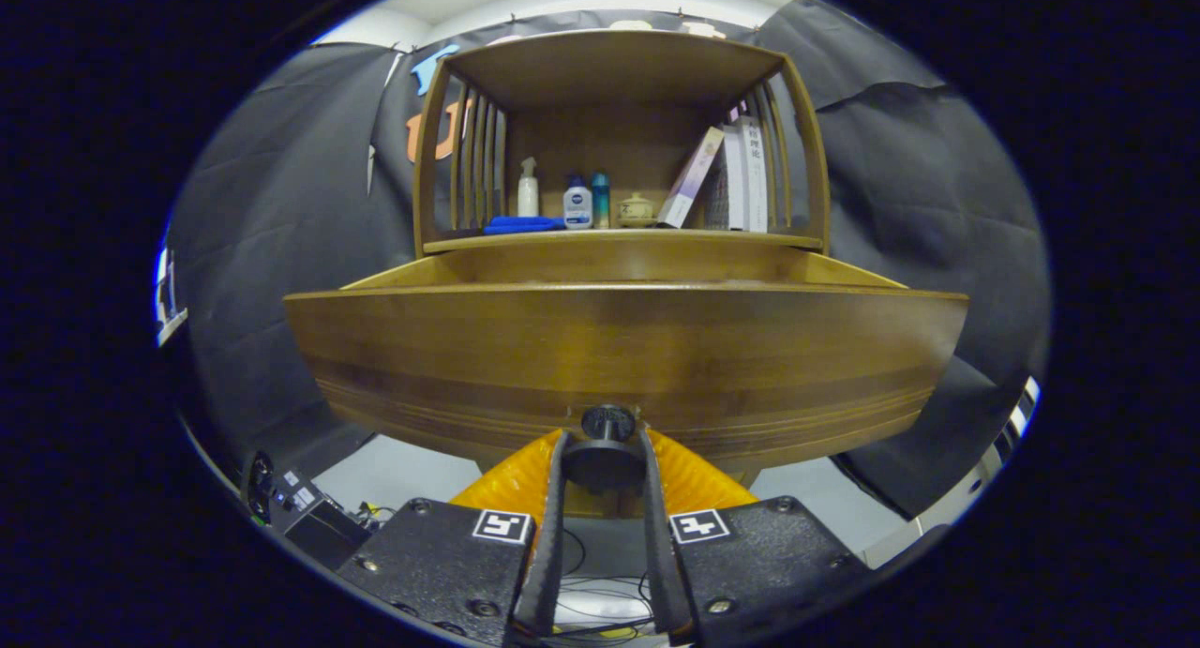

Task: Pull open the drawer, take out the items inside it, and place them on the countertop above the cabinet.

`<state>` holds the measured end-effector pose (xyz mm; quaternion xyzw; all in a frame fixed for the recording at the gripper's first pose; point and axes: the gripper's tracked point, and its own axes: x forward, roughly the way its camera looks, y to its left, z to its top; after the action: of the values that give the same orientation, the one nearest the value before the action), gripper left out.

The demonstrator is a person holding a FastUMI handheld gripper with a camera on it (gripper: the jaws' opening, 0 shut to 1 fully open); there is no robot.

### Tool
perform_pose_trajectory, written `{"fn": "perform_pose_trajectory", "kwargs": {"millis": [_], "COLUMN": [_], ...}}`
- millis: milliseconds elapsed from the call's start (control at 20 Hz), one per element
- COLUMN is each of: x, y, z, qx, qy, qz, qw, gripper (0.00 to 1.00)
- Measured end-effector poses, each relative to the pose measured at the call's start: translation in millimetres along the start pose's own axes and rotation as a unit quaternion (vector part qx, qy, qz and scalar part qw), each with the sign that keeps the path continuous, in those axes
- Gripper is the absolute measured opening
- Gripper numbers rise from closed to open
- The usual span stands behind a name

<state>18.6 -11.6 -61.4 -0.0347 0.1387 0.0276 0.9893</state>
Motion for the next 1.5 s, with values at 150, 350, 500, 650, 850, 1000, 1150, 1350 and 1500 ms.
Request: {"fn": "perform_pose_trajectory", "kwargs": {"millis": [150, 350, 500, 650, 850, 1000, 1150, 1350, 1500], "x": [-20.4, -46.7, -58.2, -63.6, -64.6, -51.5, -19.0, 40.2, 84.2], "y": [-12.2, -33.5, -48.3, -63.6, -79.4, -85.3, -79.9, -53.5, -52.0], "z": [9.8, 39.4, 65.7, 93.8, 139.3, 172.5, 187.2, 184.5, 166.8], "qx": [-0.016, -0.001, 0.020, 0.008, 0.014, 0.013, -0.005, -0.011, -0.037], "qy": [0.001, -0.009, -0.019, -0.029, -0.044, -0.037, 0.013, 0.109, 0.194], "qz": [0.001, -0.006, -0.007, -0.013, -0.019, -0.028, -0.021, 0.022, 0.022], "qw": [1.000, 1.000, 1.000, 0.999, 0.999, 0.999, 1.000, 0.994, 0.980], "gripper": [0.67, 0.85, 0.85, 0.91, 0.91, 0.94, 0.94, 0.94, 0.94]}}
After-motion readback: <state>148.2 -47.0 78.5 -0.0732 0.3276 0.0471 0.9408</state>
